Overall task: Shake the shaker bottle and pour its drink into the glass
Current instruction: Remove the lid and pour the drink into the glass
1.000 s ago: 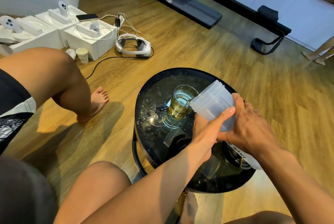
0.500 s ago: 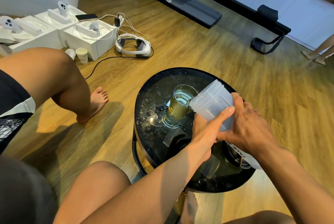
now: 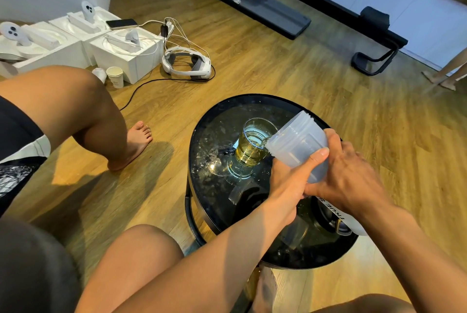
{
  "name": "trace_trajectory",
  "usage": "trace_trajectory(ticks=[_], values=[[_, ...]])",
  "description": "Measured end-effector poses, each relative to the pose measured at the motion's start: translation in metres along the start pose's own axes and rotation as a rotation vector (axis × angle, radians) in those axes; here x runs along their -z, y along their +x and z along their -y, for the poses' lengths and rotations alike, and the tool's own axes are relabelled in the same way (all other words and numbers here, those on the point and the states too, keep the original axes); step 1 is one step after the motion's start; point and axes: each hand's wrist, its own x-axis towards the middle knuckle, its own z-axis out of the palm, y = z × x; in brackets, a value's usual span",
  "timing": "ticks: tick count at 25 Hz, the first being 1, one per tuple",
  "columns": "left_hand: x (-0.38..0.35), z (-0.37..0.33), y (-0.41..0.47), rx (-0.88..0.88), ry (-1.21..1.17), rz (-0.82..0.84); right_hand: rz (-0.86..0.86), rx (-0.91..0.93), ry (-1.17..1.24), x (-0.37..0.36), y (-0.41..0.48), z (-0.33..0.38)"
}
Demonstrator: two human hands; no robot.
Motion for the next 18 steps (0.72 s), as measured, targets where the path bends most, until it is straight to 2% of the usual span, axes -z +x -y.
trace_trajectory(ticks=[18], values=[[-0.002,-0.0023,-0.0012,0.012,-0.018,0.005,-0.004,0.015,-0.024,0.0011,0.0009,-0.0012]])
